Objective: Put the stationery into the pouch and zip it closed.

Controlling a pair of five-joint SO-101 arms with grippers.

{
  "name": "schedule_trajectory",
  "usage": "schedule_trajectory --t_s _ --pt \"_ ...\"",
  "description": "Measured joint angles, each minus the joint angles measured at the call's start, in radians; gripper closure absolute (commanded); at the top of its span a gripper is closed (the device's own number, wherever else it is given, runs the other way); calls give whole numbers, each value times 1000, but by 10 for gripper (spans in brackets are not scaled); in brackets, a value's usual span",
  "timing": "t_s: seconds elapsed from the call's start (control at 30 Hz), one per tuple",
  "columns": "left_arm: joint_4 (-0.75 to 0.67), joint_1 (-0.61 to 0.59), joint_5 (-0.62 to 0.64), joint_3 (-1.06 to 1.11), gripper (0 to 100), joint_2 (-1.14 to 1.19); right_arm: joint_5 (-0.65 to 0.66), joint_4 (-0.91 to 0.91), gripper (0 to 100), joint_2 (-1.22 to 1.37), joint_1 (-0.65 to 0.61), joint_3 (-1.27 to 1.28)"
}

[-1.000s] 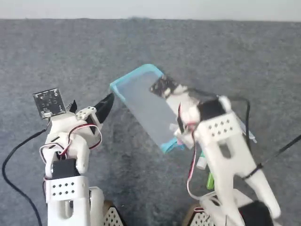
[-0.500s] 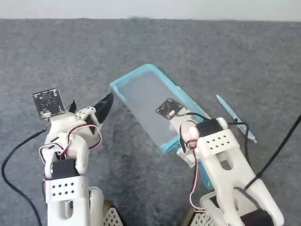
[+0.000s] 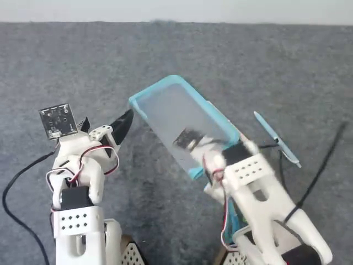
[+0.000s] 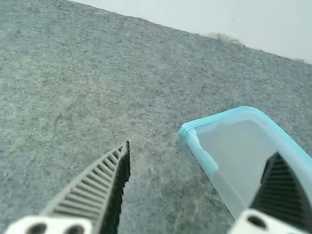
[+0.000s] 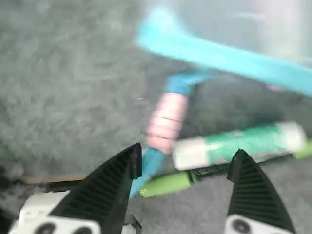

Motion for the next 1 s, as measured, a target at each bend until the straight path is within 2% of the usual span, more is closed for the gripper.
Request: schedule_trajectory --t_s 0.1,0.37,0.53,0.8,1.0 --pt "-12 0 0 0 600 0 -5 8 712 9 32 -48" --pt "-21 0 0 0 600 0 -109 -117 713 221 -86 -71" --pt "-21 0 0 0 600 0 -227 -213 714 397 -94 -120" --pt "-21 0 0 0 600 0 -443 -241 719 586 -98 -201" --pt "-21 0 0 0 600 0 -471 -236 912 598 -89 -210"
